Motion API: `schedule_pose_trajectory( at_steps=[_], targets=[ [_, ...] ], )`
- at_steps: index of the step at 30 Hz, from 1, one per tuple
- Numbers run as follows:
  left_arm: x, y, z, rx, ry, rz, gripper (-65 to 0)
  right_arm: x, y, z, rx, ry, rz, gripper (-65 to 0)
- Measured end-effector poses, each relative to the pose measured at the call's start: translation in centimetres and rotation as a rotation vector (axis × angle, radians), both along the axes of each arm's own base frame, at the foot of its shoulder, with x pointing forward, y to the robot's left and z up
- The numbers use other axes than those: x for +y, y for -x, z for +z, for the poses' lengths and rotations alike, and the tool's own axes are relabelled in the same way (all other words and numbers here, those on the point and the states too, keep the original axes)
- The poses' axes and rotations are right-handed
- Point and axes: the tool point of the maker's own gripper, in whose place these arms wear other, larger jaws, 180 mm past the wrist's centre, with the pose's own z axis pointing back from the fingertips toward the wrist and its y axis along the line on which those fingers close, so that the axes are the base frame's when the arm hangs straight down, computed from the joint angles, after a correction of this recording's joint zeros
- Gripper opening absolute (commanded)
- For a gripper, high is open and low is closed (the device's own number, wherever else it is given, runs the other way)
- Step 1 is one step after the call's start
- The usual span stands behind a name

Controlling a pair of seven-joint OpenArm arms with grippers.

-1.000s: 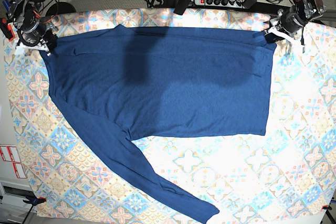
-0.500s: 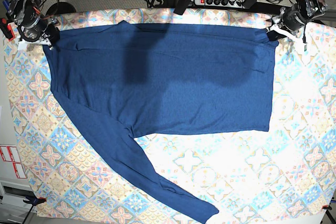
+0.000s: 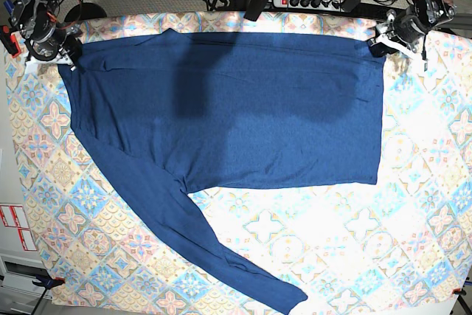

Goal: Fold the T-shirt properly
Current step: 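Pull both shoulders further toward the robot, stretching the shirt flat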

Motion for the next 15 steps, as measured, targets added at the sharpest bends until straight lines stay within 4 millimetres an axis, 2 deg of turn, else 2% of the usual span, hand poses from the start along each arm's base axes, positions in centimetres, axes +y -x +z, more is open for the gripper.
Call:
schedule_pose_trajectory(
  at_steps=[5, 11, 15],
  targets=[
    [0.1, 0.6, -0.2, 0.012, -0.002, 0.000, -46.7, 0.1, -0.1, 0.0, -0.003, -0.005, 0.002, -51.1],
    [0.1, 0.5, -0.1, 0.010, -0.003, 0.000, -46.0, 0.4, 0.0, 0.1, 0.000, -0.019, 0.009, -43.6],
    [0.1, 1.5, -0.4, 0.031, -0.002, 0.001, -44.9, 0.5, 0.2, 0.2, 0.006, -0.021, 0.018, -40.0]
  ],
)
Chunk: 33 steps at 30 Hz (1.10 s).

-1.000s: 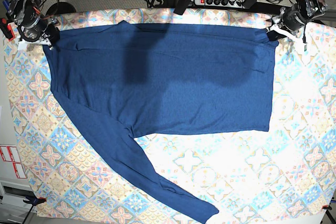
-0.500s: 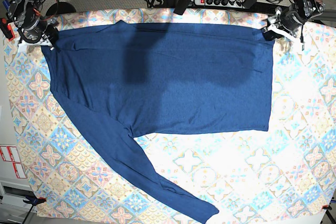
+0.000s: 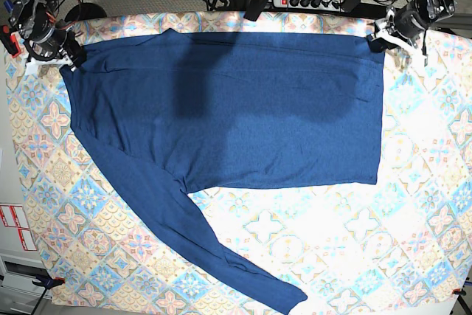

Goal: Fold the T-shirt properly
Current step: 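Pull both shoulders further toward the robot, stretching the shirt flat, then release the shoulders and raise both grippers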

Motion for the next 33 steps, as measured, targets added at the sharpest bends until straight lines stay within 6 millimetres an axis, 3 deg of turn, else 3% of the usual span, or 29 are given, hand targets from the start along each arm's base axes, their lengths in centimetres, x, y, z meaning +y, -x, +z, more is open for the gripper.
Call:
schedule_pose_trajectory(
  at_steps=[5, 15, 20, 26, 30, 33],
  targets=[
    [-0.2, 1.5, -0.4, 0.047, 0.007, -0.008, -39.8, 0.0, 0.4, -0.1, 0.006, -0.006, 0.000, -39.5],
    [-0.1, 2.6, -0.6, 0.072, 0.007, -0.007, -40.1, -1.9, 3.7, 0.3, 0.056, -0.022, -0.091, -39.4],
    [0.2, 2.3, -0.2, 0.047, 0.026, 0.029, -40.1, -3.7, 5.6, 0.7, 0.098, 0.015, -0.149, -39.4],
    [4.0, 1.0, 2.7, -0.070, 0.040, 0.168, -40.1, -4.7, 1.7, 5.2, -0.042, 0.112, -0.094, -39.7],
    [4.8, -2.5, 4.2, -0.153, 0.033, 0.157, -40.1, -3.9, -2.9, 7.6, -0.143, 0.150, -0.037, -39.5],
    [5.0, -6.1, 5.8, -0.243, 0.034, 0.154, -40.1, -1.4, -7.0, 8.3, -0.208, 0.121, 0.053, -39.5]
  ],
)
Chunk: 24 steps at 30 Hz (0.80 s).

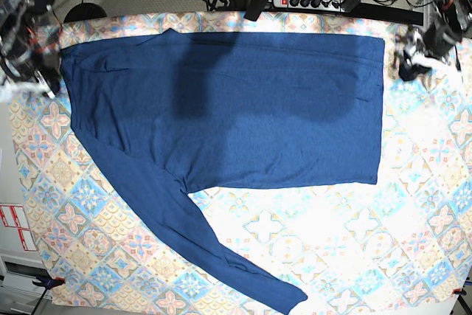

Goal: Fold the T-shirt properly
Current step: 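Release the shoulders and raise both grippers, then move both grippers down the shirt sides and grasp the side edges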

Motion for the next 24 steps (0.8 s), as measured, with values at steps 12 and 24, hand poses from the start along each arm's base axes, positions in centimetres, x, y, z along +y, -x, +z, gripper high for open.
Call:
schedule_pose_trajectory(
  at_steps=[12, 24],
  targets=[
    [1.0, -14.1, 2.7, -0.093, -0.015, 0.013, -39.4, 4.7, -9.3, -0.7, -0.008, -0.019, 0.176, -39.5],
    [-3.5, -21.7, 0.7, -0.090, -0.101, -0.114, -39.4, 6.0, -12.9, -1.5, -0.013, -0.054, 0.192, -39.6]
  ],
)
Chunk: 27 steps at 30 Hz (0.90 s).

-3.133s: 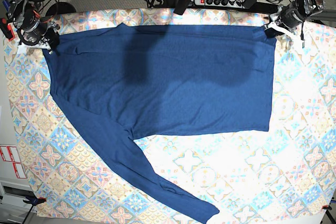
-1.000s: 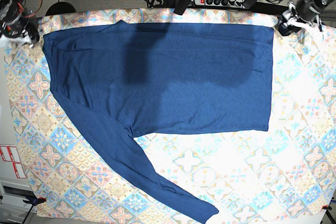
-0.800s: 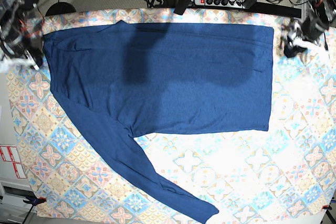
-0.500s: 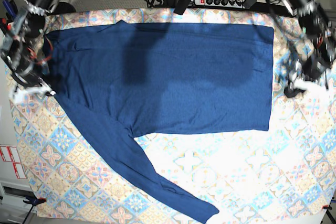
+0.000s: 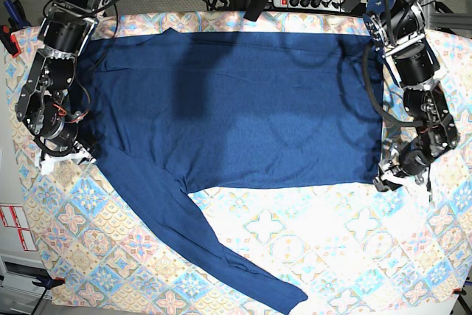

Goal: Fold the T-shirt properly
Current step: 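Move both grippers down the shirt sides and grasp the side edges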

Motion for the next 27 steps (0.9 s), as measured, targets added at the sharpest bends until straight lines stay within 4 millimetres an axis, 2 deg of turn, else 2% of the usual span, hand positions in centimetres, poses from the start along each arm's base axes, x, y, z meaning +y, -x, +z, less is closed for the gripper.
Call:
schedule_pose_trajectory(
  at_steps=[3, 5, 8, 12, 17, 25, 27],
  targets=[
    [-1.2, 0.5, -2.4, 0.037, 0.031, 0.003, -39.4, -0.1, 0.1, -0.1, 0.008, 0.000, -0.001, -39.6],
    [-1.4, 0.5, -3.0, 0.021, 0.046, 0.024, -39.4, 0.0, -0.4, 0.3, -0.008, -0.004, 0.000, -39.6],
    [-0.5, 0.1, -3.5, -0.019, 0.046, 0.075, -39.4, -0.2, -0.6, 0.5, -0.018, 0.002, -0.003, -39.6],
    [0.1, 0.5, -4.4, -0.018, 0.046, 0.104, -39.4, 0.0, -0.4, 0.3, -0.007, -0.002, 0.000, -39.6],
    [1.2, 0.6, -4.4, -0.006, -0.027, 0.090, -39.4, -0.1, -0.3, 0.3, -0.006, -0.002, 0.000, -39.7],
    [2.2, 1.3, -5.1, 0.037, -0.055, 0.141, -39.4, -0.1, -0.3, 0.2, -0.005, -0.002, 0.000, -39.7],
    [2.2, 1.7, -5.9, 0.057, -0.044, 0.150, -39.4, 0.0, -0.3, 0.3, -0.006, -0.002, 0.000, -39.7]
  ],
)
